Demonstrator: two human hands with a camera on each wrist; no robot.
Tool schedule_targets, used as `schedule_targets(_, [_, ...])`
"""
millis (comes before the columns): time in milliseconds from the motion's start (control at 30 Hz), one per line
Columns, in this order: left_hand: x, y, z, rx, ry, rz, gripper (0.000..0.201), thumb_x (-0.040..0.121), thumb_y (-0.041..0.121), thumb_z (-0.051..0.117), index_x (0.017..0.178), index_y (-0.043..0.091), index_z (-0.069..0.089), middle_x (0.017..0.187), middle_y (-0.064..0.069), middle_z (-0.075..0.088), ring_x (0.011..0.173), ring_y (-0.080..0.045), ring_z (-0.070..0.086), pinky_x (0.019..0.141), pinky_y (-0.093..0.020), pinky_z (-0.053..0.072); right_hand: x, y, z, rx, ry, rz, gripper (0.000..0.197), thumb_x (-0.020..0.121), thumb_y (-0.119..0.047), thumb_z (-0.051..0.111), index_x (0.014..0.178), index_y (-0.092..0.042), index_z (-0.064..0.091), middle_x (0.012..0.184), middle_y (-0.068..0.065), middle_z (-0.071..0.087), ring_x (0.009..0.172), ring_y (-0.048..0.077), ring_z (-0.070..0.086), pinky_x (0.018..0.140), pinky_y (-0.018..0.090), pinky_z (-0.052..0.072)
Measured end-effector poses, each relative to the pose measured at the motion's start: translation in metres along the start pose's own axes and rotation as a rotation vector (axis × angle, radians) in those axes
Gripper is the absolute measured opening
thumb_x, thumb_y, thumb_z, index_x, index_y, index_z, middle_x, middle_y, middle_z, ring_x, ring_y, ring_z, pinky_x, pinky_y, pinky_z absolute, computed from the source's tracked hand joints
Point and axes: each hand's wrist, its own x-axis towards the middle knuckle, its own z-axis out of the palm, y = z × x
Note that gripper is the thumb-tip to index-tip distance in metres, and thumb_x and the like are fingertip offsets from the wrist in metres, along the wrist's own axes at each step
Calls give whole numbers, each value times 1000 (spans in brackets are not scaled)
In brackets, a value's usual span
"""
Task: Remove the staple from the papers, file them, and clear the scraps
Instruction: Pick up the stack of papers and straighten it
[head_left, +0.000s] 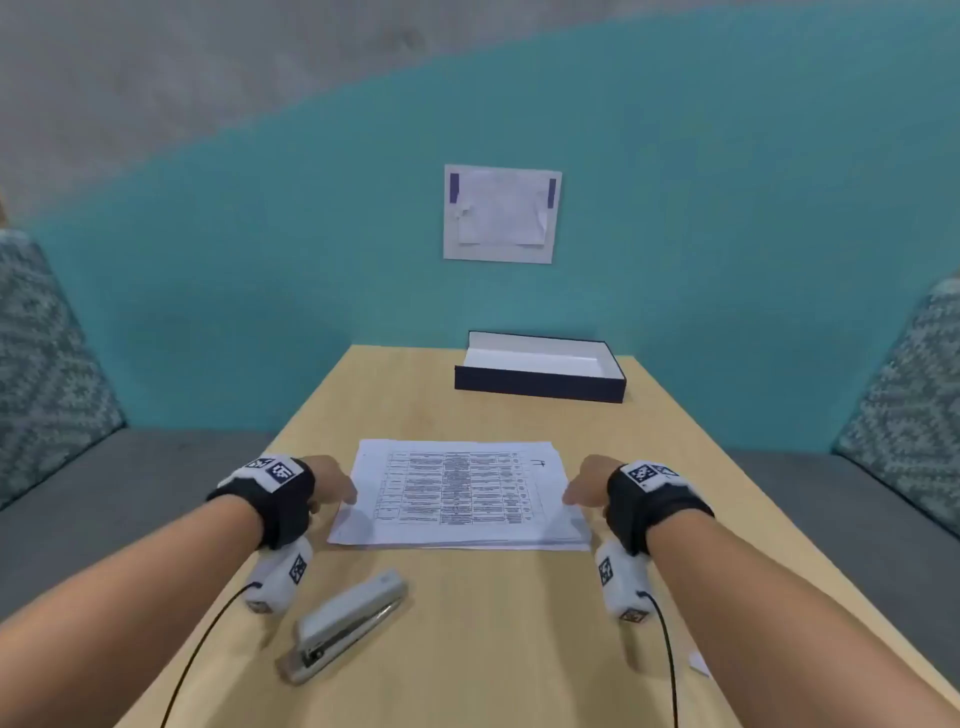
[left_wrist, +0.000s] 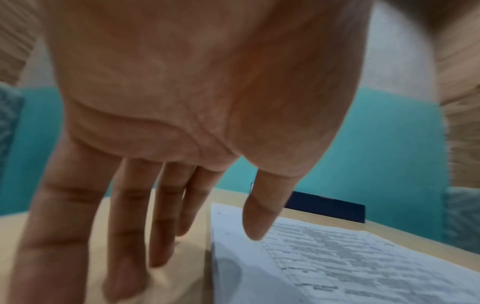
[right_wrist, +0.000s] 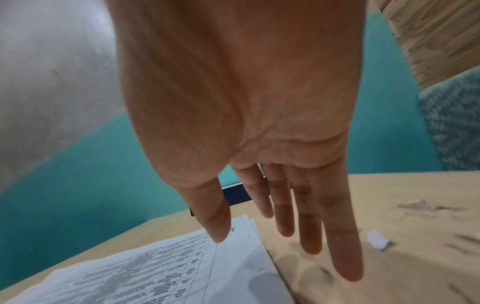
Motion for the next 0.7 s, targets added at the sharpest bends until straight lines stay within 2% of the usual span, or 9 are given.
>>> schedule_targets(67, [13, -1, 4, -118, -40, -5, 17, 95, 16, 60, 102, 1, 58, 76, -10, 48, 56, -22, 43, 57, -25, 38, 10, -1, 2, 41, -76, 18, 46, 91, -34, 61, 127, -5, 59, 122, 11, 65, 102, 28, 61, 90, 33, 49])
schedule_targets(167, [22, 3, 3, -289, -54, -58, 12, 94, 8, 58, 85, 4, 50, 71, -10, 40, 55, -21, 39, 52, -25, 38, 17, -10, 5, 133, -161, 7, 47, 95, -31, 60, 131, -2, 54, 108, 11, 55, 94, 26, 51, 84, 32, 44])
schedule_targets(300, [29, 12, -2, -335, -82, -93, 14, 93, 4, 56, 100, 3, 44, 70, -10, 40, 57, -21, 36, 53, -24, 29, 28, -11, 10, 243, -182, 63, 36, 91, -32, 64, 118, -9, 56, 95, 9, 61, 91, 30, 56, 95, 40, 50])
schedule_targets(400, [29, 18, -4, -322, -54, -74, 11, 92, 4, 58, 99, 2, 50, 95, -16, 52, 83, -29, 49, 68, -29, 40, 36, -5, 20, 399, -231, 102, 38, 83, -31, 67, 108, -7, 53, 101, 18, 71, 90, 36, 69, 95, 48, 53])
schedule_targets(467, [37, 19, -3, -252, 38, 8, 8, 92, 3, 58, 87, 4, 52, 91, -13, 54, 79, -26, 51, 69, -27, 44, 41, -1, 26, 502, -237, 120, 41, 80, -27, 68, 110, -2, 58, 91, 18, 70, 85, 37, 69, 91, 50, 55])
schedule_targets(500, [49, 17, -2, -252, 66, 63, 10, 92, 2, 58, 85, 5, 52, 90, -14, 57, 77, -25, 52, 71, -28, 50, 42, 1, 28, 523, -220, 130, 37, 82, -26, 68, 110, -3, 60, 86, 15, 69, 83, 35, 68, 89, 45, 56])
schedule_targets(600, [53, 10, -11, -547, 27, 213, 20, 87, -8, 60, 105, 2, 63, 114, -24, 68, 100, -39, 67, 93, -49, 56, 45, 8, 23, 550, -67, 135, 49, 83, -32, 70, 121, -4, 58, 95, 9, 65, 93, 31, 63, 81, 33, 51])
schedule_targets(667, [42, 5, -16, -842, -49, 252, 34, 91, -14, 52, 119, 3, 61, 117, -22, 70, 109, -43, 67, 88, -52, 57, 47, 14, 17, 795, 44, 146, 75, 78, -31, 75, 138, -2, 41, 117, 14, 58, 104, 34, 59, 79, 37, 50])
schedule_targets(700, [36, 4, -19, -957, -102, 276, 38, 94, -14, 49, 124, 6, 59, 119, -19, 71, 111, -43, 67, 85, -49, 59, 47, 16, 15, 978, 57, 128, 78, 77, -28, 74, 140, 0, 38, 114, 16, 56, 98, 34, 59, 72, 36, 49])
